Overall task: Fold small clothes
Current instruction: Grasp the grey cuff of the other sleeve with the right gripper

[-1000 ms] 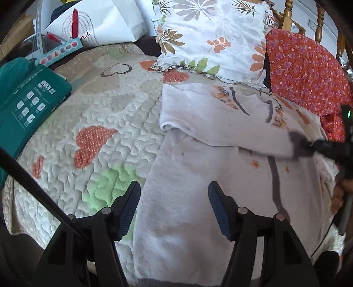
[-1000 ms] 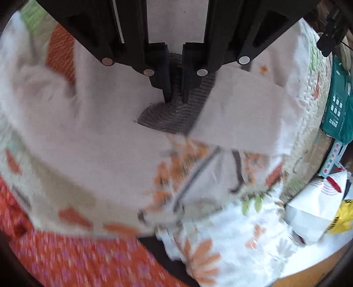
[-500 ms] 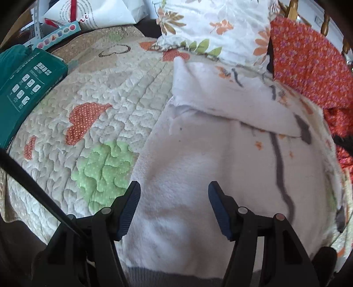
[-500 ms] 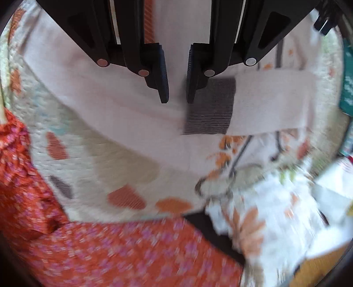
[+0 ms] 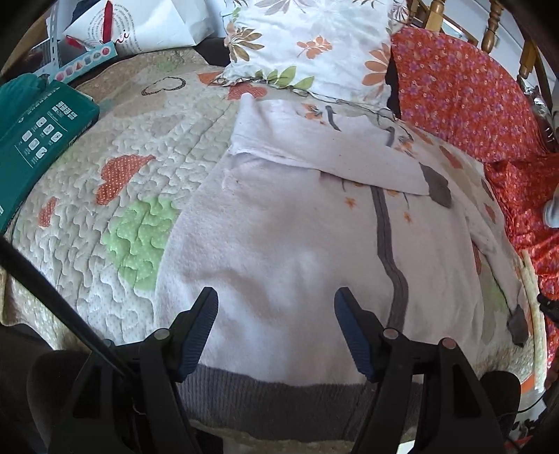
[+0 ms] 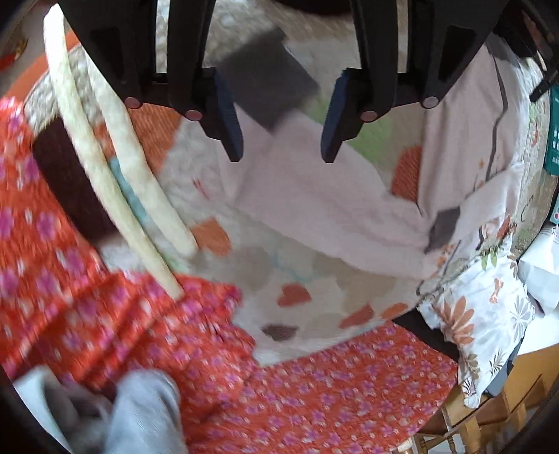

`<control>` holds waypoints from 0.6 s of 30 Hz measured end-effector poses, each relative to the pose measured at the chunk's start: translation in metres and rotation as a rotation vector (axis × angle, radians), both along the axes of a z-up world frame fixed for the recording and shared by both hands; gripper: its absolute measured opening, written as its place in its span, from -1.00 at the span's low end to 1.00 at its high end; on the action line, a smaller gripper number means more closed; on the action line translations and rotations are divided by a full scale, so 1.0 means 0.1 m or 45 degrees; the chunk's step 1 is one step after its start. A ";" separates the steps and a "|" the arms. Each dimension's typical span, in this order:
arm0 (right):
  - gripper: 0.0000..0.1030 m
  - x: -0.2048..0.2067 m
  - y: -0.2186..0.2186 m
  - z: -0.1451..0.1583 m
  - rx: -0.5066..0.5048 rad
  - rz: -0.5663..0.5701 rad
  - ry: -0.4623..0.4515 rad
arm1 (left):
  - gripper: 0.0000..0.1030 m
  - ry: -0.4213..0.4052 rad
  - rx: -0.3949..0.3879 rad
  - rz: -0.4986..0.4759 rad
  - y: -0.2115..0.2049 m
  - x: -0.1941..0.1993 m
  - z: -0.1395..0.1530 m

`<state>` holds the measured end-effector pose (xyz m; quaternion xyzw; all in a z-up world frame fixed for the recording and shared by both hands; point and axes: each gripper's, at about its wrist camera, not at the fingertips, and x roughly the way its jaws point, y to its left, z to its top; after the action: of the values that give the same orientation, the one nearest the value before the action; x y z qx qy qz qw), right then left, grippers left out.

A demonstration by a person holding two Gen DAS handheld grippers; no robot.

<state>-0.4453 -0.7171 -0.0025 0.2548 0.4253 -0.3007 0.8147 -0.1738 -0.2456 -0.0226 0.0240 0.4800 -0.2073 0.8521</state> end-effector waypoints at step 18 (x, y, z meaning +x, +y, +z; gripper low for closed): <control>-0.76 0.13 0.64 -0.64 -0.326 0.396 0.379 | 0.33 -0.010 0.014 0.008 0.09 -0.24 0.10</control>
<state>-0.4324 -0.6531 -0.0668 0.0338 0.5330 -0.2574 0.8053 -0.1982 -0.2364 -0.0130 0.0279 0.4780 -0.2020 0.8544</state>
